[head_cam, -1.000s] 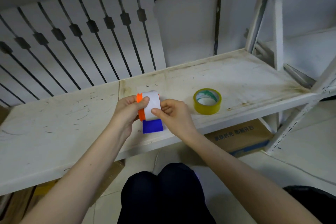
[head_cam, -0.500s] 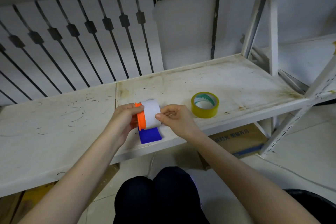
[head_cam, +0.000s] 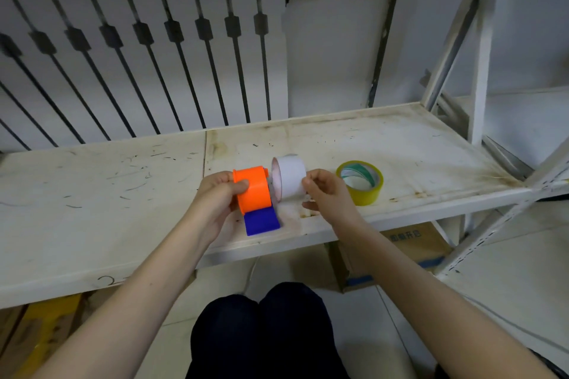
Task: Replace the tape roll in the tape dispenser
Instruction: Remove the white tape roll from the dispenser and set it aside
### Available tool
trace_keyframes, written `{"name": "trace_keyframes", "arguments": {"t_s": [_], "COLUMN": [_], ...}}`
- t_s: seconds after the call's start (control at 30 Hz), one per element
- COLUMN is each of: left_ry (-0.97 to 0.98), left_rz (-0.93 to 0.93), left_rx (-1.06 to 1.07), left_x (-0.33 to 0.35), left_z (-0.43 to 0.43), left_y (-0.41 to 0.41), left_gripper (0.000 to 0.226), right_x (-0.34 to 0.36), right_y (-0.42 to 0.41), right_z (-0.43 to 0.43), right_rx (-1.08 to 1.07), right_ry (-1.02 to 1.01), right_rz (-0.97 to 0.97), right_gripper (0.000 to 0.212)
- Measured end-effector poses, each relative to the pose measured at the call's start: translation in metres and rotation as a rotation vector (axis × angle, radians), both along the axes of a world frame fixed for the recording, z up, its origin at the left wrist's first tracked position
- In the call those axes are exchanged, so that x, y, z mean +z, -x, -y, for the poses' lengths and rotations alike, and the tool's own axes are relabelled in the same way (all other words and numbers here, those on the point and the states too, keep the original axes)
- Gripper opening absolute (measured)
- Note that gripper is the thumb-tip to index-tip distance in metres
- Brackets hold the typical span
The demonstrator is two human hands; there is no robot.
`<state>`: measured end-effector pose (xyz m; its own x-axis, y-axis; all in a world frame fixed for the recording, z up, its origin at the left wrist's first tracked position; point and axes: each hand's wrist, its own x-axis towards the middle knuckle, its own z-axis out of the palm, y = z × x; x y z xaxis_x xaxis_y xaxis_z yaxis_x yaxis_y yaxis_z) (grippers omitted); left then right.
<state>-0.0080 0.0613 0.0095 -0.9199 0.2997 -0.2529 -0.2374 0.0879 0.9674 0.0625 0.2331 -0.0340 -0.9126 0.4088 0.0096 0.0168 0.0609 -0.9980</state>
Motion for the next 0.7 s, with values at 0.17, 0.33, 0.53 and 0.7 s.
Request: {"name": "trace_keyframes", "arguments": {"t_s": [0.17, 0.33, 0.53, 0.7], "left_ry": [-0.002, -0.027, -0.036, -0.001], "left_rz": [0.038, 0.084, 0.118, 0.118], "left_rx": [0.014, 0.017, 0.057, 0.083], "left_x": [-0.003, -0.006, -0.001, 0.0], "left_z": [-0.01, -0.029, -0.047, -0.052], "left_y": [0.0, 0.0, -0.004, -0.003], "left_gripper": [0.019, 0.012, 0.016, 0.02], "right_x": [0.014, 0.025, 0.006, -0.018], "right_y": [0.001, 0.002, -0.005, -0.022], "right_z": [-0.015, -0.073, -0.159, -0.185], "right_rx": [-0.2, -0.505, -0.557, -0.479], "right_ry": [-0.241, -0.538, -0.736, -0.837], "right_rz": [-0.101, -0.115, 0.189, 0.407], "right_gripper": [0.01, 0.012, 0.018, 0.031]}}
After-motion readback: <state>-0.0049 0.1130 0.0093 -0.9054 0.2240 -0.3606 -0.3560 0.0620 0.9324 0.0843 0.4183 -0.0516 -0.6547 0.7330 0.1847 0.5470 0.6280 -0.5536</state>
